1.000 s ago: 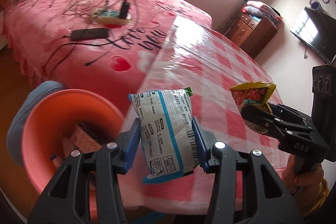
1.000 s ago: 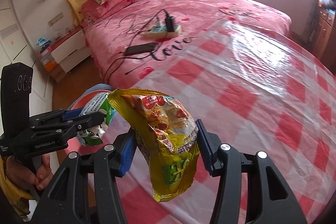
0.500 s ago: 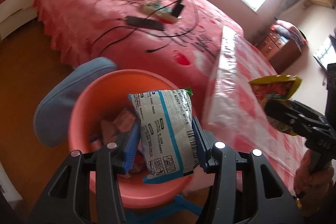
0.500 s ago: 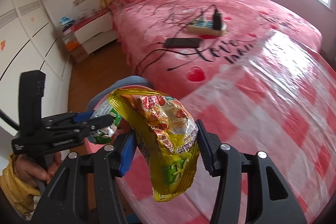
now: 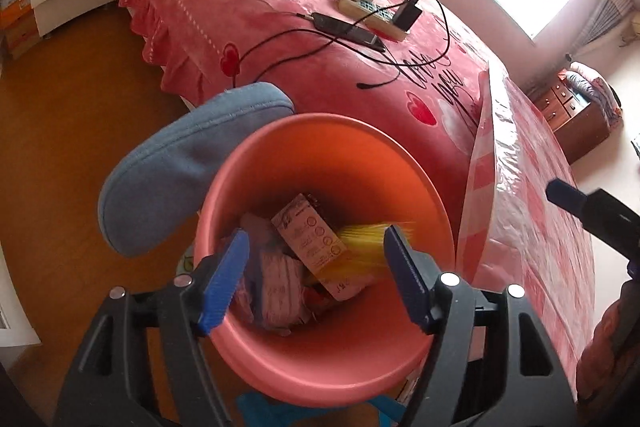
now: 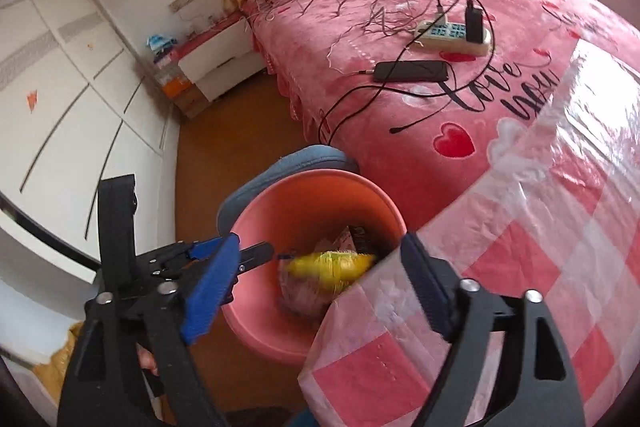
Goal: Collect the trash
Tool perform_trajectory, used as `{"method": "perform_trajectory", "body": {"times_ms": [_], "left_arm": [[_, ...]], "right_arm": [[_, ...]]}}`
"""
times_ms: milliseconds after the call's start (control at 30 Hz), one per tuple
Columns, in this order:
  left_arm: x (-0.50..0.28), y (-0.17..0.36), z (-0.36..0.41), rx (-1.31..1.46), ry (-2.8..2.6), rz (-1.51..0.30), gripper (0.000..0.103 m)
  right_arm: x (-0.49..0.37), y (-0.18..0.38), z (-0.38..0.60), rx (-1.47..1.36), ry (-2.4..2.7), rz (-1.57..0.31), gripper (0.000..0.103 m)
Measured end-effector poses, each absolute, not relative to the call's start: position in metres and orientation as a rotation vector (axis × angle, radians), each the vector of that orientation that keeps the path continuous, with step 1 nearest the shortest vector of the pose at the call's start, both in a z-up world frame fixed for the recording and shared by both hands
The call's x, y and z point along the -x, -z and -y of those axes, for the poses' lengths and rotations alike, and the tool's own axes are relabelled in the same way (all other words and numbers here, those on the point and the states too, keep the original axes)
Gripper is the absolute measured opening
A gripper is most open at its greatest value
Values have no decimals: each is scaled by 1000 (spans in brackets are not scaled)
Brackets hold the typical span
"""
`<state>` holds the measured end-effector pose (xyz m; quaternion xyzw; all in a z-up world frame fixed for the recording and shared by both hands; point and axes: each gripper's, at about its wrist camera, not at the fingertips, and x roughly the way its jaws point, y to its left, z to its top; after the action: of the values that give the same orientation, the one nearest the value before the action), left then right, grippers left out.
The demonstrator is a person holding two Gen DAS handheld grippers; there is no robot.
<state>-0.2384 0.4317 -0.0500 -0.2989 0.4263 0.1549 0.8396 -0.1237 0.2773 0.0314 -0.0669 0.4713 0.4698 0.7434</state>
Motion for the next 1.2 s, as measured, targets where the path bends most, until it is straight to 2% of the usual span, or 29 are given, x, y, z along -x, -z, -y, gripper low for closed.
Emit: {"method": "perform_trajectory", "body": {"times_ms": [300,567,1200], "left_arm": [[230,35,-423,513,-385,-889,86],[213,9,-404,376,-444,-863,90],[173,-47,-341,259,-364,-771,95]], "right_arm": [[110,-36,-237,104,-906,-1002,88],[115,-40,-211,125,-838,-948,89],[111,-57,-140,57,-732,-852,89]]}}
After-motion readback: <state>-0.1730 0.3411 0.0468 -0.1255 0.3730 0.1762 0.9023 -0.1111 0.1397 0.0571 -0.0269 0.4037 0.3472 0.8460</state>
